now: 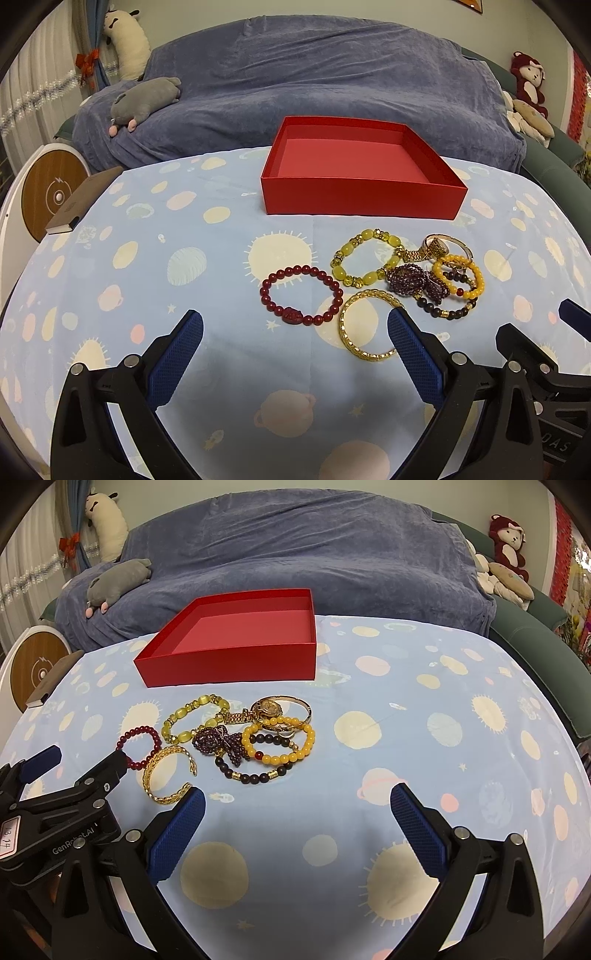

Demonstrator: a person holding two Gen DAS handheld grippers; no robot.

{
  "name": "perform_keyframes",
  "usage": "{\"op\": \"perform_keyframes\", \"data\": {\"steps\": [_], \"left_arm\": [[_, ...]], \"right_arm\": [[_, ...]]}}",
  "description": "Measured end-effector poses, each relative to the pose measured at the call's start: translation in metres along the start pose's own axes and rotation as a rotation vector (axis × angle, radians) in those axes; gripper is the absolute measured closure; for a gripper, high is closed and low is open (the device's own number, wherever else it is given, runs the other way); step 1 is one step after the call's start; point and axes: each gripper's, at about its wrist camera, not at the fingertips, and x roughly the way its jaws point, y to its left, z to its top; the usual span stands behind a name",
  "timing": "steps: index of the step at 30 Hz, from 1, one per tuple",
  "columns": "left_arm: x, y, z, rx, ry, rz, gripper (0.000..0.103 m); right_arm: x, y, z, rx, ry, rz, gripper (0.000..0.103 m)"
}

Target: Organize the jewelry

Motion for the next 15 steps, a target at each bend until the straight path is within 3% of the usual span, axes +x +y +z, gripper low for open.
{"op": "perform_keyframes", "data": {"steps": [15], "left_arm": [[0.0028, 0.0035, 0.0004, -0.009, 0.003, 0.005, 0.007]], "right_arm": [[0.0001, -0.0001, 0.0001, -0.003, -0.002, -0.003, 0.007]]}}
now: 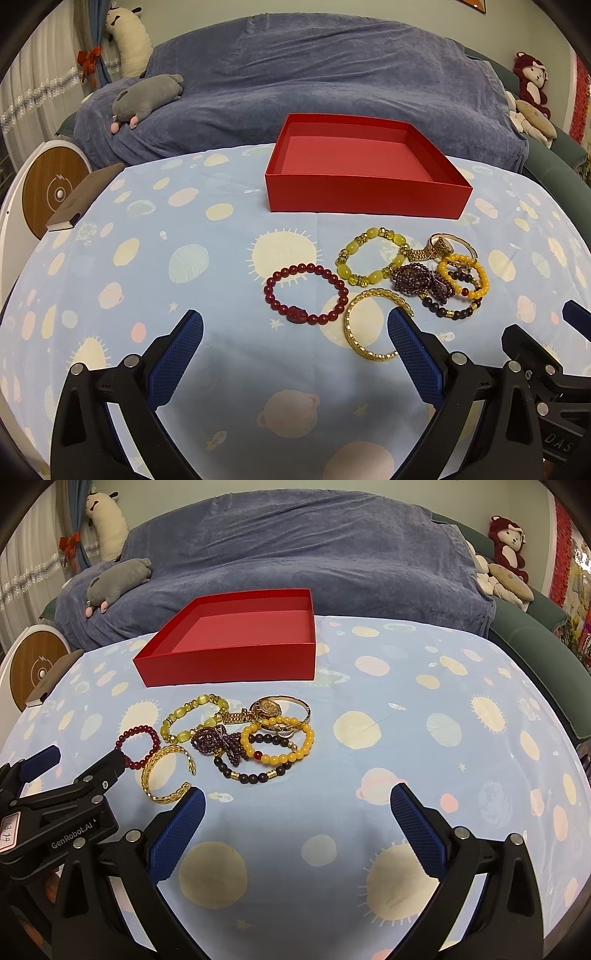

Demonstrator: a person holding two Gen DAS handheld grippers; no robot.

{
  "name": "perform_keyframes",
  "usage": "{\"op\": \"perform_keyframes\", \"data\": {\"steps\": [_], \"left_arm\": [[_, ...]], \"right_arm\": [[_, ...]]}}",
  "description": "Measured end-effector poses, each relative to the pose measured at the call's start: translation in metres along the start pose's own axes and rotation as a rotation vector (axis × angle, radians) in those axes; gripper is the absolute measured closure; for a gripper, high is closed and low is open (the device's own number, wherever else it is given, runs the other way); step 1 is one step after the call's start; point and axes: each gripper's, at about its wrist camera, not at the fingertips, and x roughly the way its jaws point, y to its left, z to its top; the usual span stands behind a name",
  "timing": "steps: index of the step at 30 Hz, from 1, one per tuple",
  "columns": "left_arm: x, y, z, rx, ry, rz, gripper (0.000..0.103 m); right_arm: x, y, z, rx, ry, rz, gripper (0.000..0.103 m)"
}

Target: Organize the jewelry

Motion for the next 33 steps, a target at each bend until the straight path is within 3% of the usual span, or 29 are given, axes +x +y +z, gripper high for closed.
{"op": "perform_keyframes", "data": {"steps": [33], "left_arm": [[-0.001, 0.011, -0.001, -0.018, -0.009, 0.006, 0.007]], "right_arm": [[0.001, 0.001, -0.001, 0.004, -0.001, 0.002, 0.007]]}}
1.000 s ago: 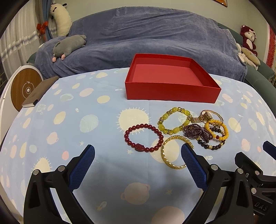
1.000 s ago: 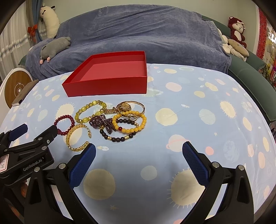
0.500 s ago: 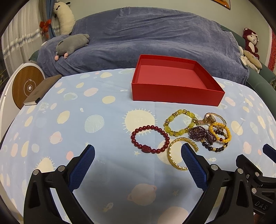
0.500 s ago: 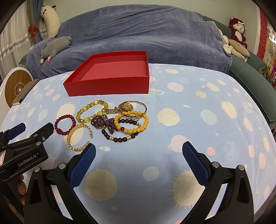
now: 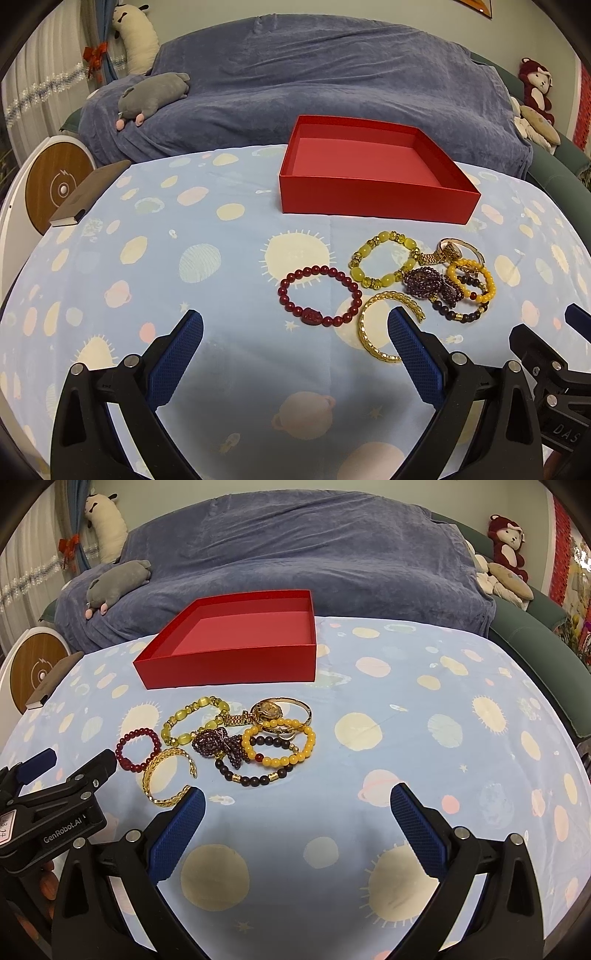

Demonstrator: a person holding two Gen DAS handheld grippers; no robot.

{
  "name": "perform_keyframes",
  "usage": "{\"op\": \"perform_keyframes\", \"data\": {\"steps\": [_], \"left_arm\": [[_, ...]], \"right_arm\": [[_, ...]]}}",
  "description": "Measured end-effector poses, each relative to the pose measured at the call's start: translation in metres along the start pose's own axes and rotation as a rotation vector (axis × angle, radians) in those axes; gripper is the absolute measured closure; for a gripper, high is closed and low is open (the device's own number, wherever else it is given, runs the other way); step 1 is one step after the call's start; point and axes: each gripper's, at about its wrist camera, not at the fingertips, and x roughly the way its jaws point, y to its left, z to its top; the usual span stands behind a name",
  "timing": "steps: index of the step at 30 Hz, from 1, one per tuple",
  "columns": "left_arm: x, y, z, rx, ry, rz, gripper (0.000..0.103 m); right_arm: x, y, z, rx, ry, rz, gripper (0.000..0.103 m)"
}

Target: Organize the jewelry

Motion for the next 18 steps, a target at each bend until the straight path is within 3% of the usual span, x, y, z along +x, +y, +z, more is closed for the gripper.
{"op": "perform_keyframes", "data": {"steps": [18], "left_arm": [[0.0007, 0.001, 0.0005, -0.002, -0.003, 0.003, 0.007]], "right_arm": [[0.0002, -0.0005, 0.0012, 0.003, 0.0, 0.001, 0.007]]}}
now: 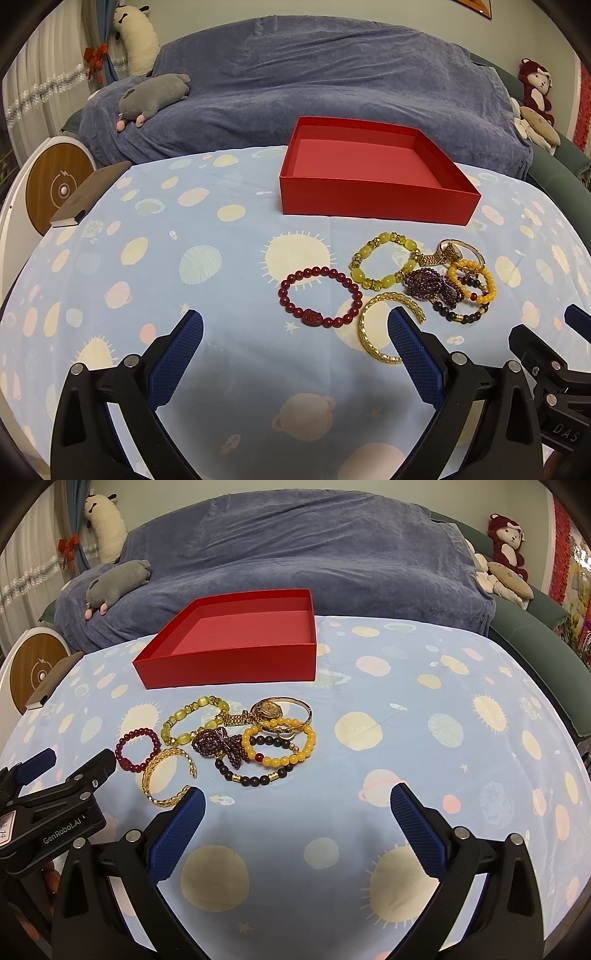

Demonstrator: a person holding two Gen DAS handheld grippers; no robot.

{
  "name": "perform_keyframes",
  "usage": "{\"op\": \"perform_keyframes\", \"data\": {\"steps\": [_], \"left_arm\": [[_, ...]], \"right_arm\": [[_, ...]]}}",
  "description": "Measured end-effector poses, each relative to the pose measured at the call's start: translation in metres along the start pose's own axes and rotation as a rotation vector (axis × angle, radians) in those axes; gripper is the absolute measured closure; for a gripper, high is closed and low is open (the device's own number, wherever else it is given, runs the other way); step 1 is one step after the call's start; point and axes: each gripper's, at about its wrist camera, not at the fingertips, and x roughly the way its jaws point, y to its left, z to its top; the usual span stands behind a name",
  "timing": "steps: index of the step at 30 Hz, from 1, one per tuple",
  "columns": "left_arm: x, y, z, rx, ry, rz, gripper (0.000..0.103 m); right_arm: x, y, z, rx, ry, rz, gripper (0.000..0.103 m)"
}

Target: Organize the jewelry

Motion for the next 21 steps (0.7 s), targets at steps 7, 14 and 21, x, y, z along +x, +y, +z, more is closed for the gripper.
{"op": "perform_keyframes", "data": {"steps": [7, 14, 21], "left_arm": [[0.0, 0.0, 0.0, 0.0, 0.002, -0.004, 0.007], [0.006, 0.011, 0.004, -0.029, 0.025, -0.007, 0.007], [0.015, 0.03, 0.008, -0.06, 0.037, -0.025, 0.008]], "right_arm": [[0.0, 0.0, 0.0, 0.002, 0.001, 0.001, 0.007], [0.007, -0.004, 0.006, 0.032, 0.02, 0.021, 0.007], [0.016, -0.009, 0.021, 0.086, 0.021, 0.028, 0.007]]}}
